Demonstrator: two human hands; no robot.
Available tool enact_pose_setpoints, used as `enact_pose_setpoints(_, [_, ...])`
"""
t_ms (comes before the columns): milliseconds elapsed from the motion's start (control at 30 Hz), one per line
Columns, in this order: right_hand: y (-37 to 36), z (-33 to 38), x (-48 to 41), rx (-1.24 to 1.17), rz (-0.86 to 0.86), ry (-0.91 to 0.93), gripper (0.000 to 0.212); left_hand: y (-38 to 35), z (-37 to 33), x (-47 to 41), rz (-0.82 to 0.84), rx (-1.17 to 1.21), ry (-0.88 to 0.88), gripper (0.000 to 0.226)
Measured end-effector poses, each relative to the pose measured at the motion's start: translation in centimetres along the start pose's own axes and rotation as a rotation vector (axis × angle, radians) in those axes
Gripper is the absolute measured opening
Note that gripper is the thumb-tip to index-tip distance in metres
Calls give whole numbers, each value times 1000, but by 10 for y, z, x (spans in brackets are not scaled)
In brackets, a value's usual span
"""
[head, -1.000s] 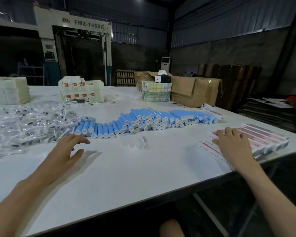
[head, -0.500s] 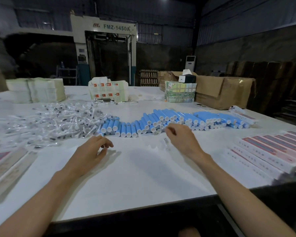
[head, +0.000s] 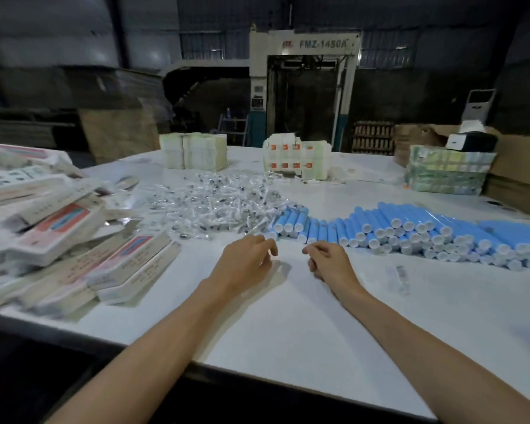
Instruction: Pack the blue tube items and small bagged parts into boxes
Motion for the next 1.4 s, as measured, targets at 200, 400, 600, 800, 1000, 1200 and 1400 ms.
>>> enact_pose_setpoints(200, [-3, -5, -2, -79, 42, 7, 21, 66, 35, -5, -144, -319, 299, 36])
enact_pose_setpoints(400, [-4, -5, -2, -131, 57, 20, 22, 132, 106, 37, -174, -493, 728, 47])
enact_pose_setpoints(600, [-3, -2, 0, -159, 66, 26, 21, 125, 133, 68, -54, -538, 717, 58])
enact_pose_setpoints(800, [-3, 0, 2, -158, 74, 41, 21, 138, 115, 53, -139, -438, 531, 46])
enact_pose_setpoints(1000, [-4, 1, 1, -126, 69, 57, 22, 140, 61, 14, -265, 158, 307, 44])
enact_pose_setpoints(1200, [-2, 5, 4, 33, -4, 87, 20, 72, 47, -6, -275, 1072, 421, 48])
enact_pose_setpoints(1400, [30, 12, -20, 685, -153, 119, 35, -1, 41, -15, -296, 1484, 589, 44])
Point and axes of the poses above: each hand's wrist, its own x-axis away from the middle knuckle, its own y-axis out of the back of the hand, z = x × y, the point moved 7 cm from there along -x, towards the middle knuckle, and after that the axes turned 15 degrees about x, right-handed, at the moved point
